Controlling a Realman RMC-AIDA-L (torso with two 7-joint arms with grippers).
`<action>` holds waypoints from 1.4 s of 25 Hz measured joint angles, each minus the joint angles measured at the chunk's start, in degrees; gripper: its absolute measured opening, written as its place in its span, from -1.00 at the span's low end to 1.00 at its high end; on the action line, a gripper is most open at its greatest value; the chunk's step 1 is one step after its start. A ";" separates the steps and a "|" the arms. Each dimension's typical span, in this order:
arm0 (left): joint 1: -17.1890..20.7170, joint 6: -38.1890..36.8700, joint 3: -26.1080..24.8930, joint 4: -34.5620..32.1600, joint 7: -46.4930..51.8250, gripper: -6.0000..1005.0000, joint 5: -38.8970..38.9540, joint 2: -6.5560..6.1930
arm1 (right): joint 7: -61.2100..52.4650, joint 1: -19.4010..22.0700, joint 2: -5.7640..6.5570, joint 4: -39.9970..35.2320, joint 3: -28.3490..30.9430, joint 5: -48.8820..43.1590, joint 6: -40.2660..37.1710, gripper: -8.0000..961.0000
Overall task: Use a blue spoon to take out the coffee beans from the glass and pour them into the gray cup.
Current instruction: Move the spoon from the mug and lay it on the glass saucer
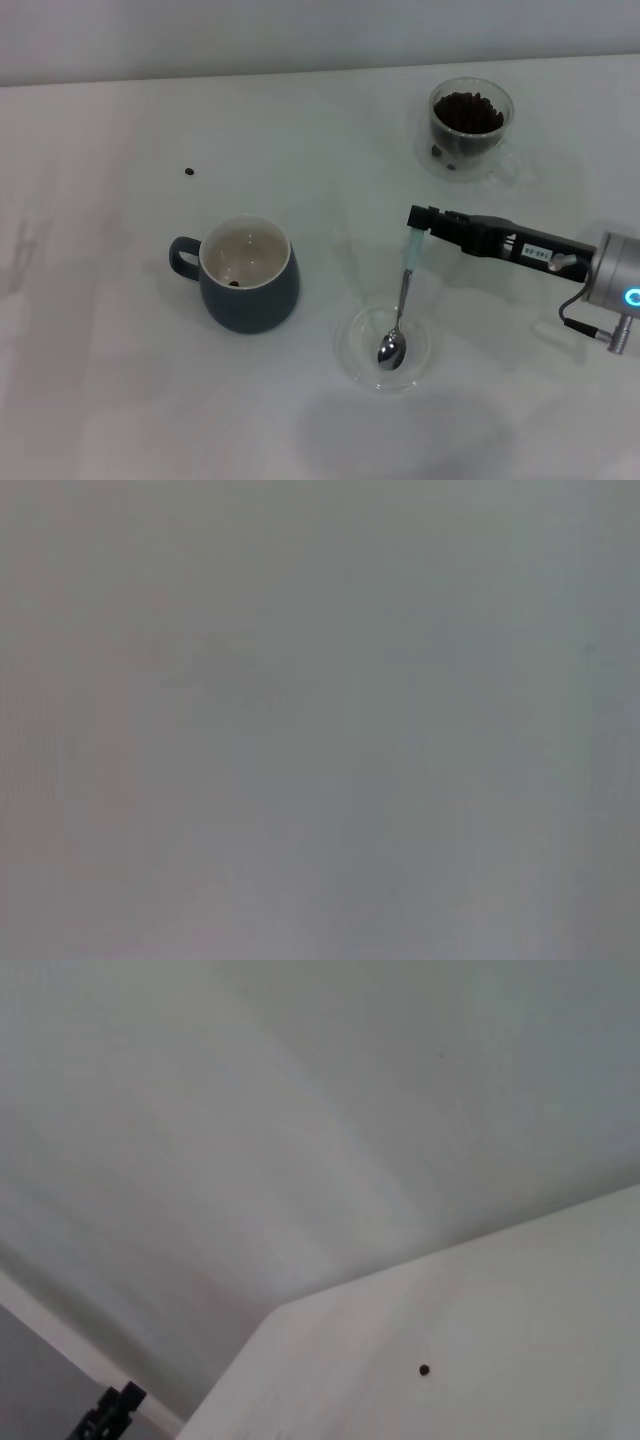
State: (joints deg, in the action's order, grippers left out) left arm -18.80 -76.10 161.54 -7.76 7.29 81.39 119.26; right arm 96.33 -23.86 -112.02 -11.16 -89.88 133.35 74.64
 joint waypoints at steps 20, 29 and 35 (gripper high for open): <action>-0.24 0.63 0.00 0.20 0.00 0.71 0.00 -0.09 | -2.62 -0.31 -0.87 0.09 -0.09 -2.39 -2.08 -0.59; -0.21 0.62 0.00 0.06 0.00 0.72 0.00 -0.09 | -2.76 -0.65 -0.74 0.09 -0.12 -3.48 -2.39 -0.52; 0.09 0.60 0.00 0.02 0.00 0.72 0.00 -0.01 | -2.36 -0.66 -0.71 -0.27 0.52 -3.71 -3.59 -0.23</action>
State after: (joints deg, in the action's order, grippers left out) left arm -18.71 -75.50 161.54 -7.74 7.30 81.39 119.25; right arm 93.98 -24.52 -112.73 -11.44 -89.36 129.64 71.06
